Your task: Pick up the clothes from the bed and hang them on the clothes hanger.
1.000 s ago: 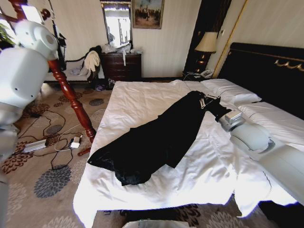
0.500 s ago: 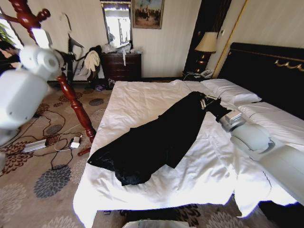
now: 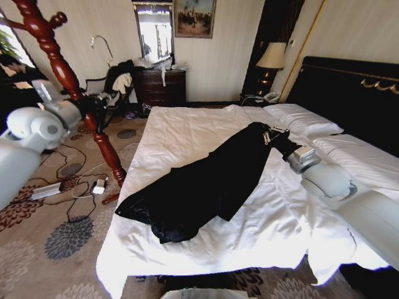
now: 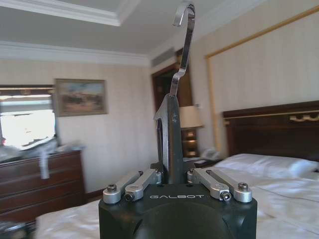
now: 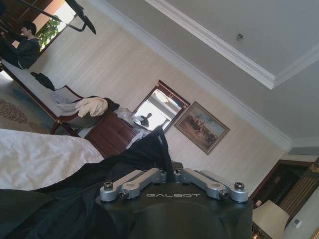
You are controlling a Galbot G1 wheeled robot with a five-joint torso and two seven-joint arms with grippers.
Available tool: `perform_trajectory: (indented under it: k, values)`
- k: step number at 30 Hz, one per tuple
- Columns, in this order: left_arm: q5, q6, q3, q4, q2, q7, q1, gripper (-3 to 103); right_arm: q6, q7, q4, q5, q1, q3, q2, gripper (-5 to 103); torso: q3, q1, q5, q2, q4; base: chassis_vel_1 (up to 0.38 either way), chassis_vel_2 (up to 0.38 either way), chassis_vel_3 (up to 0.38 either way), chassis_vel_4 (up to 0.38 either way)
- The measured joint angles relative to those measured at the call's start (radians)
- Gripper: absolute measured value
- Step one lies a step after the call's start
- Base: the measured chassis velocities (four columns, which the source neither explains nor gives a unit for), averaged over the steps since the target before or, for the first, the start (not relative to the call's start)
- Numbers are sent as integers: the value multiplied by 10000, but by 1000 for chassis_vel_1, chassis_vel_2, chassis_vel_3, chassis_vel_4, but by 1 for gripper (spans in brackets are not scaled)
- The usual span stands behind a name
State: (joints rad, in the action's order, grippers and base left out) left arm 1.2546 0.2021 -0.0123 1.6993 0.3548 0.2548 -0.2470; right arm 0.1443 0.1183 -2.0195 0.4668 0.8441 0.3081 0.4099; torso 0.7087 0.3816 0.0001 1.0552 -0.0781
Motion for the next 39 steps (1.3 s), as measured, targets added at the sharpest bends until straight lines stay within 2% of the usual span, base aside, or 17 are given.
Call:
perform_trajectory:
  k: [2,4,6,7,9,11,13,14,17,19,22,28,32,35,39]
  values:
    - [136,-154,122,276,-37,170,-413,15,13,2,-50,-45,46,0,1,0,1,0,-6,0,7,0,0,0,0]
    - [43,-243,141,380,-37,191,-613,15,17,9,-50,-60,66,0,1,0,0,0,1,0,4,0,0,0,0]
    - [-190,-593,140,407,-36,293,-908,15,18,33,-39,-74,71,0,2,0,0,0,3,0,-3,0,0,0,0]
    - [-398,-1062,140,464,-36,575,-1213,15,19,64,-36,-76,78,2,2,0,1,1,0,0,-4,0,0,0,0]
    - [-447,-1211,140,510,-33,708,-1345,15,21,76,-42,-76,91,9,3,0,2,2,0,0,-1,0,0,0,0]
    - [-459,-1473,146,764,-42,1212,-1781,15,42,94,-93,-69,131,56,-7,0,2,2,-4,-1,6,0,0,0,0]
    - [-424,-1551,148,1051,-110,1701,-2129,15,72,115,-107,-58,135,97,-11,0,2,1,0,0,1,0,0,0,0]
    - [-424,-1551,148,1051,-110,1701,-2129,15,72,115,-107,-58,135,97,-11,0,2,1,0,0,1,0,0,0,0]
    - [-285,-1563,121,1632,-274,2581,-2686,15,99,122,-69,-50,126,109,-12,0,2,3,0,0,2,0,0,0,0]
    - [-229,-1555,114,1744,-314,2720,-2782,15,101,122,-69,-50,134,114,-14,0,2,2,0,0,3,0,0,0,0]
    - [-62,-1414,82,2255,-541,3321,-3291,15,120,169,-96,-54,214,133,-16,0,1,1,3,0,2,0,0,0,0]
    - [309,-1024,492,2701,-423,3381,-4199,15,142,204,-157,-49,229,153,-93,0,1,1,-1,-1,2,0,0,0,0]
    - [662,-766,630,2995,-488,3652,-4704,15,167,250,-189,-19,249,201,-135,0,1,1,-3,-1,3,0,0,0,0]
    - [667,-718,526,3127,-555,3768,-4732,15,186,275,-215,-18,289,233,-131,0,1,1,3,0,4,0,0,0,0]
    - [502,-627,-109,3219,-386,3769,-4308,15,235,304,-328,-13,329,254,-92,0,1,1,2,0,2,0,0,0,0]
